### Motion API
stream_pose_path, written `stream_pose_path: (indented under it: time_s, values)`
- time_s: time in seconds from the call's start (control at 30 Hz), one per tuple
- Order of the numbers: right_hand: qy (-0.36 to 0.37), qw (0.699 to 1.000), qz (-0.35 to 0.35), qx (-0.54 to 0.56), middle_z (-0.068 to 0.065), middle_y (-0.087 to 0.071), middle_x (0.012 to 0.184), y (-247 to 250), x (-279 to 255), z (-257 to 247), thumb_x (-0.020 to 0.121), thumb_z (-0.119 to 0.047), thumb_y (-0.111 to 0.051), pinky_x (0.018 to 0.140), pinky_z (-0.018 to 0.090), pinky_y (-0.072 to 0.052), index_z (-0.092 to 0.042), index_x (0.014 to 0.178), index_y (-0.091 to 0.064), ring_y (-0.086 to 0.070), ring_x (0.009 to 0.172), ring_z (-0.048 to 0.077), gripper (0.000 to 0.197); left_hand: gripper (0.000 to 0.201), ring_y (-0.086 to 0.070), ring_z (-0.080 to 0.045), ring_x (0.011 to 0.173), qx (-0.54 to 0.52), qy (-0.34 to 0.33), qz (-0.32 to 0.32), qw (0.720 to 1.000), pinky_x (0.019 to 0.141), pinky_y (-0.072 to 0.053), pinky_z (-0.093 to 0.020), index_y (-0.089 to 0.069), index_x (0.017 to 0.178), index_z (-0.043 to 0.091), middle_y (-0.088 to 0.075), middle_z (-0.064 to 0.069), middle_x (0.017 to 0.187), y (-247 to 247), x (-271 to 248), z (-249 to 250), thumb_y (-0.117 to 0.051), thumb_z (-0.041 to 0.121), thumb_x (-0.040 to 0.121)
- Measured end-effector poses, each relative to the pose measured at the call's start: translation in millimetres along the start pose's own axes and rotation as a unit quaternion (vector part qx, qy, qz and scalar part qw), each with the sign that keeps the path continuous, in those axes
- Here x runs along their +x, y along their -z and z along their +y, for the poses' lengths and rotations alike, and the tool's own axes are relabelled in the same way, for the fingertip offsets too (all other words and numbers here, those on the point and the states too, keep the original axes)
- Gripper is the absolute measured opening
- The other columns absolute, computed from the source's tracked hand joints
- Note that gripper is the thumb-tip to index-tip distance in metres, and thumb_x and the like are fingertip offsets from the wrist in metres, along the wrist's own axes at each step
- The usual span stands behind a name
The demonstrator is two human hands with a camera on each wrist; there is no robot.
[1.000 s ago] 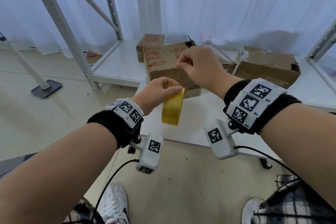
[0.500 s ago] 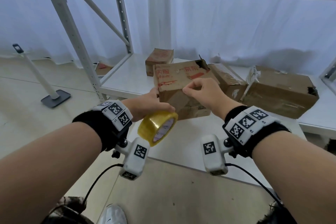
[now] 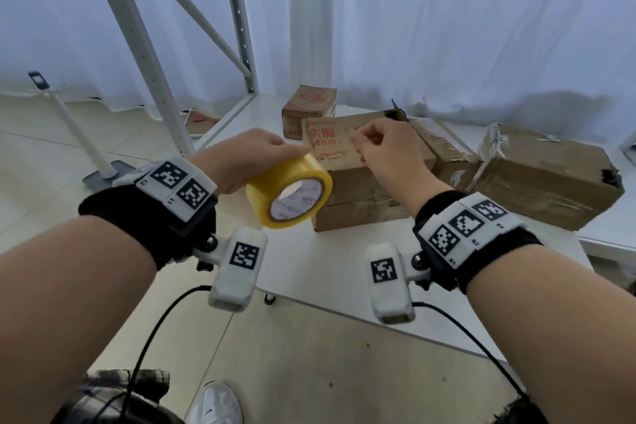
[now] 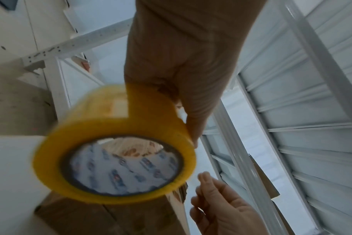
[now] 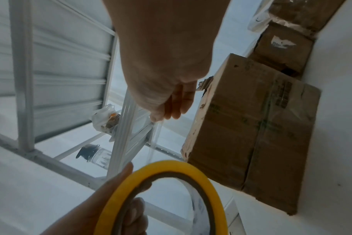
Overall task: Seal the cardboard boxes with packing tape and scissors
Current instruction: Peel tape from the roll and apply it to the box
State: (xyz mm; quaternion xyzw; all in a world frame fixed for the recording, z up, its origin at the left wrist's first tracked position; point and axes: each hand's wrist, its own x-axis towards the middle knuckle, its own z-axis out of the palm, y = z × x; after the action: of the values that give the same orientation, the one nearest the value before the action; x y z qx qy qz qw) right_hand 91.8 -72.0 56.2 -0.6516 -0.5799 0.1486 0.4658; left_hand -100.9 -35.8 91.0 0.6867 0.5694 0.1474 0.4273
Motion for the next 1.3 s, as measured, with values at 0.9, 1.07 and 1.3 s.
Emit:
stream_pose_path:
  time_s: [0.9, 1.07, 1.3]
  values:
    - [0.004, 0.996, 0.072, -0.049, -0.013, -0.058, 0.07, 15.1, -6.9, -2.4, 0.092, -0.025, -0.062, 0.072, 0.028, -0.05, -0.018, 0.085, -0.068, -0.057, 0.071, 0.01, 0.012, 0.047, -0.048, -0.016, 0.087, 0.206, -0.154, 0.067, 0.964, 0.07, -0.035, -0.026, -0.053, 0.119, 0.012, -0.051, 0.002, 0.099, -21.6, 4.4, 0.5, -0.051, 0.051, 0.093]
    - [-0.026, 0.997, 0.056, -0.044, -0.013, -0.058, 0.073, 17.9, -4.9, 8.9, 0.092, -0.028, -0.062, 0.067, 0.021, -0.045, -0.018, 0.085, -0.067, -0.055, 0.07, 0.007, 0.012, 0.02, -0.048, 0.001, 0.071, 0.136, -0.196, 0.076, 0.968, 0.057, -0.034, -0.01, -0.062, 0.108, 0.019, -0.052, 0.006, 0.09, -14.8, -3.3, 5.4, -0.052, 0.032, 0.097]
    - [-0.031, 0.997, 0.05, -0.048, -0.011, -0.056, 0.074, 10.9, -0.3, 7.9, 0.094, -0.025, -0.058, 0.072, 0.03, -0.048, -0.016, 0.085, -0.061, -0.055, 0.072, 0.01, 0.013, 0.025, -0.049, -0.008, 0.083, 0.117, -0.176, 0.048, 0.976, 0.064, -0.036, -0.016, -0.064, 0.11, 0.015, -0.056, 0.002, 0.108, -13.1, -5.3, 7.1, -0.043, 0.019, 0.098]
